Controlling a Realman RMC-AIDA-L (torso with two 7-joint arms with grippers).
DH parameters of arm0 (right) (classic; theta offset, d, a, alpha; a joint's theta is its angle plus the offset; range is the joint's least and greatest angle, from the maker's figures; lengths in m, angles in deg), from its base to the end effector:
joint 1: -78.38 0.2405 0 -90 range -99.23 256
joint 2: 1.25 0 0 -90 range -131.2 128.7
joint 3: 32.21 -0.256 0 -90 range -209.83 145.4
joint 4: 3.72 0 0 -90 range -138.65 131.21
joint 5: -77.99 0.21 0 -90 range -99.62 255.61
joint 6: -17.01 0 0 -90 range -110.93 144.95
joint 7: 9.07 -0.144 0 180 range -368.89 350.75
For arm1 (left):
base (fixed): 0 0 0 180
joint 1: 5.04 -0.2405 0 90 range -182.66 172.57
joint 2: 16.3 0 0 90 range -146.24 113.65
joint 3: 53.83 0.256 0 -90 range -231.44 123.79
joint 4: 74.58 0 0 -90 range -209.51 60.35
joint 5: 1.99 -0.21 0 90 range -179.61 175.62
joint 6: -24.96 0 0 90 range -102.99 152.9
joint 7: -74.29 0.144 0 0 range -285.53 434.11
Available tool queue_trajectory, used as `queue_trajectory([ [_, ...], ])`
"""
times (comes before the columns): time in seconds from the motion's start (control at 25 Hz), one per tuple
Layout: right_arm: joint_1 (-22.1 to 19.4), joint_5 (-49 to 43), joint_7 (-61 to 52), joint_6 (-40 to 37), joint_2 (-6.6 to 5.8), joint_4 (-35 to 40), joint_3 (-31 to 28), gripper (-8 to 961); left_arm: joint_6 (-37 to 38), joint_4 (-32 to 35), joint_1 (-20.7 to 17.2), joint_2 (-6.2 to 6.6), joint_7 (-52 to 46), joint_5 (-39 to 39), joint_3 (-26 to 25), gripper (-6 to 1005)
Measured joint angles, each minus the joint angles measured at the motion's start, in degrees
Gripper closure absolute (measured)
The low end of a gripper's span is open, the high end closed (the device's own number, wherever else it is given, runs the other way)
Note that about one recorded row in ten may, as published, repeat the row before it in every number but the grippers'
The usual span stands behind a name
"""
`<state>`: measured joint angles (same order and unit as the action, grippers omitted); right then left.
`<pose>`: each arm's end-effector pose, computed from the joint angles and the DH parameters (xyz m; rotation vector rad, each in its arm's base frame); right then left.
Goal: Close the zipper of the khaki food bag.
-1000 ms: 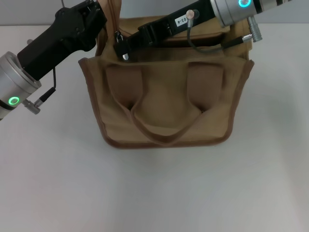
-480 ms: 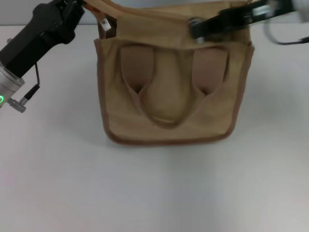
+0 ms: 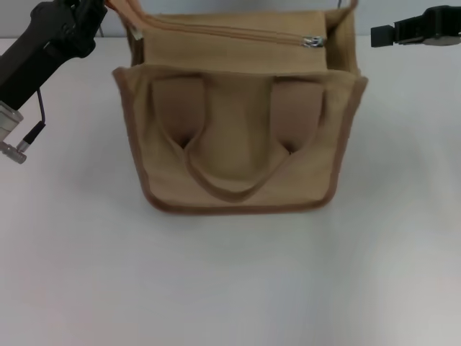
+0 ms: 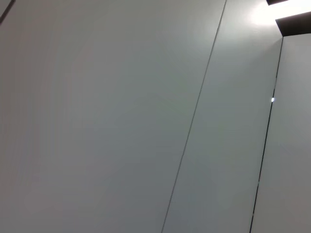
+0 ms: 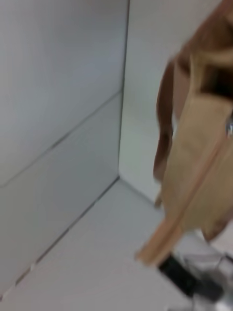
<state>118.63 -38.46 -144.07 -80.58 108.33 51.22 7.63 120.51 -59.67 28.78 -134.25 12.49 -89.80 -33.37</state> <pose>0.1900 0.3900 0.1100 -2.5914 1.3124 0.6444 -0.2412 0.3466 0.0343 -2.0553 -0.5312 -1.4695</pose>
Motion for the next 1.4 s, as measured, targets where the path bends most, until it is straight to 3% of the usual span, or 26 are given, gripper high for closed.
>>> queue_trajectory([
  [0.2, -4.2, 10.2, 7.2, -1.9, 0.87, -0.8, -0.1, 953, -0.9, 0.2, 0.3, 0.00, -0.6, 0.0, 0.0, 961],
  [0.36, -7.7, 19.2, 18.6, -6.6, 1.14, -5.0, -0.1, 834, -1.5, 0.6, 0.4, -0.20, -1.0, 0.0, -0.2, 960],
  [0.52, -9.6, 24.1, 35.3, -13.3, 1.25, -14.6, -0.2, 687, -2.6, 0.6, 0.6, -0.23, -1.3, 0.0, 0.0, 960],
  [0.64, -10.7, 23.9, 49.6, -16.8, 1.34, -21.7, 0.2, 571, -2.8, 0.6, 0.8, -0.19, -1.5, 0.0, 0.1, 959],
  [0.72, -11.5, 22.6, 56.9, -17.6, 1.69, -24.5, 1.1, 359, -3.0, 0.6, 0.8, -0.08, -1.9, -0.1, 0.1, 959],
  [0.96, -14.2, 12.8, 73.2, -16.8, 5.11, -26.6, 2.0, 293, -4.3, 0.7, 1.2, -0.04, -2.7, -0.5, 0.4, 959],
  [1.12, -15.2, 6.2, 79.9, -10.7, 7.98, -27.8, 2.0, 249, -4.9, 1.6, 1.2, -0.03, -3.4, -0.5, 0.5, 958],
  [1.4, -15.0, 3.2, 81.6, -8.3, 8.54, -29.3, 2.0, 228, -5.0, 2.1, 1.2, -0.09, -4.2, -0.6, 0.5, 957],
])
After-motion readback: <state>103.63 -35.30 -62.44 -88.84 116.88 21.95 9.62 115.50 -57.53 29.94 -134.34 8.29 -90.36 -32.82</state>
